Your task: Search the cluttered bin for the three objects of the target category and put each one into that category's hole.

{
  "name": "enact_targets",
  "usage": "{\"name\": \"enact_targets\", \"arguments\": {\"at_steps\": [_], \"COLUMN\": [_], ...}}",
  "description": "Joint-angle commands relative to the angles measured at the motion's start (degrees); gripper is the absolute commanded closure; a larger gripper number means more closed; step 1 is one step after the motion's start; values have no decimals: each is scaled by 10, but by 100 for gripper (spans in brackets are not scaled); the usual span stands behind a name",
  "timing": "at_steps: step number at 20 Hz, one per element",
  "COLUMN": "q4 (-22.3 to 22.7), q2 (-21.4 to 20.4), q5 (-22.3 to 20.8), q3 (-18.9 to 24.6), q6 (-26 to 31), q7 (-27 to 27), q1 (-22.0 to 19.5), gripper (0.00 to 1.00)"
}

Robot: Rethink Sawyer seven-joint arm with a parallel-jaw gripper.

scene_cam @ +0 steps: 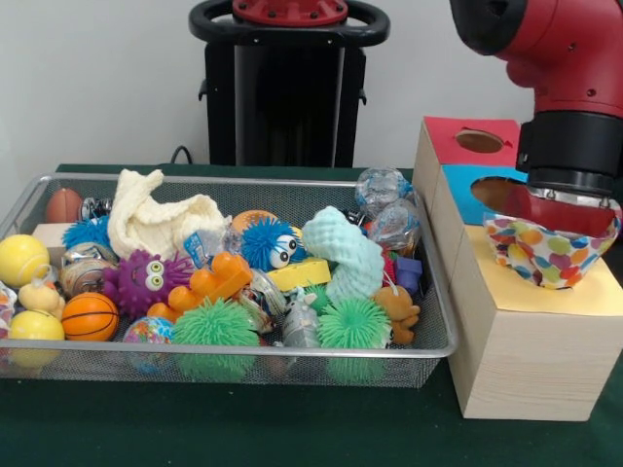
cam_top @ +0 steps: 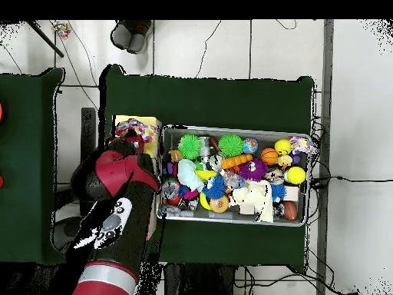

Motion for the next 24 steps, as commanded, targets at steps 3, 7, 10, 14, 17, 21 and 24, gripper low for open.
{"name": "enact_targets", "arguments": {"at_steps": [3, 7, 10, 14, 17, 21, 24], "q4": [165, 168, 165, 160, 163, 173, 182], "q2": [-11, -55, -75, -86, -95, -105, -110], "q5": [8, 28, 43, 55, 61, 70, 74], "q3": [135, 114, 102, 85, 77, 70, 72], "q6": [75, 123, 155, 188, 208, 219, 214], "q7": [82, 86, 88, 89, 91, 98, 98], "q1": [-6, 18, 33, 48, 57, 67, 66], "gripper": [100, 100, 100, 100, 100, 100, 100]}}
